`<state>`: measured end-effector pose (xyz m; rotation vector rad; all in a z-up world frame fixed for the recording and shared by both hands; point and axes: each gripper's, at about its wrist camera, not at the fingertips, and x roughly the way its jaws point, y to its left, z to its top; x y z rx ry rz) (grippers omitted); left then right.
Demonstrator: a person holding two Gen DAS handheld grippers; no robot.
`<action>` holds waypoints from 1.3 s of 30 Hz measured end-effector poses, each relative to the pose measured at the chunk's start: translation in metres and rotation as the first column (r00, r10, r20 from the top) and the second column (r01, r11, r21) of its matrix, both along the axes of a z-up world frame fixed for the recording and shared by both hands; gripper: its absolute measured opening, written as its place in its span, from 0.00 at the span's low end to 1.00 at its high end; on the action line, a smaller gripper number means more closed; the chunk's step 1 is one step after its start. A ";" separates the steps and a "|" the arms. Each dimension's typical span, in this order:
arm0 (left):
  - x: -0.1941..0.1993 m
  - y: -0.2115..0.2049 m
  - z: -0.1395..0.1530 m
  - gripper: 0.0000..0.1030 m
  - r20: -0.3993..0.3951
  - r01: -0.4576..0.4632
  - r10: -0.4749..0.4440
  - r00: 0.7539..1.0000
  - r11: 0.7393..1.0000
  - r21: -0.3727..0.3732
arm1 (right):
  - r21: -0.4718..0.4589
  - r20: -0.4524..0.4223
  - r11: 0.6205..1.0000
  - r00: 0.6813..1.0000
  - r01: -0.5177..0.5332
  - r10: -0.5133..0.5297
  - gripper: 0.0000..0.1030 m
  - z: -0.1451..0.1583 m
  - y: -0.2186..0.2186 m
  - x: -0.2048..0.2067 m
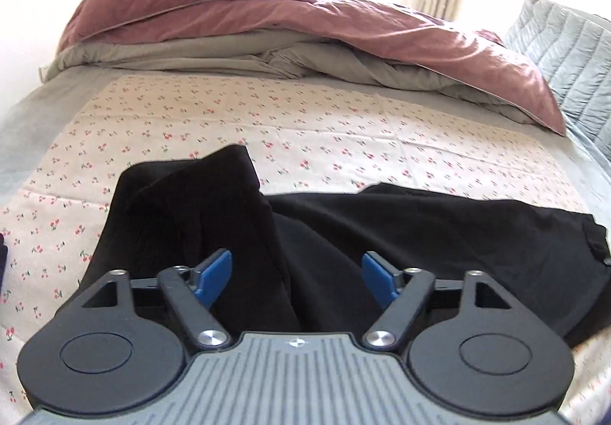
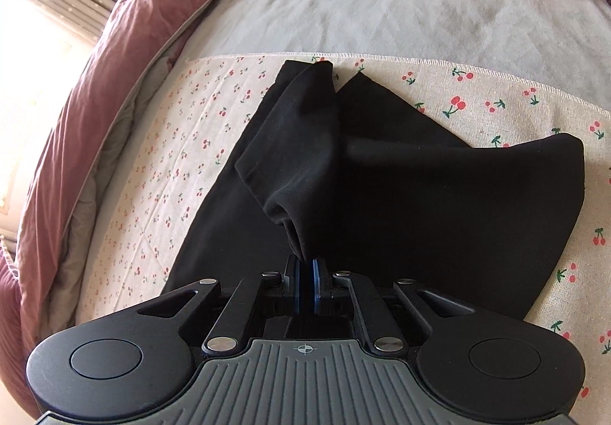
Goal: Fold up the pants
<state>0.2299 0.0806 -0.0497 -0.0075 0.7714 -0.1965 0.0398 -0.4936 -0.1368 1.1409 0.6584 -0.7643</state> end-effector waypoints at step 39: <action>-0.002 0.127 -0.070 0.15 -0.203 -0.531 0.493 0.846 0.812 -0.242 | -0.397 -0.185 0.851 0.938 -0.344 0.293 0.79 0.028 0.039 0.033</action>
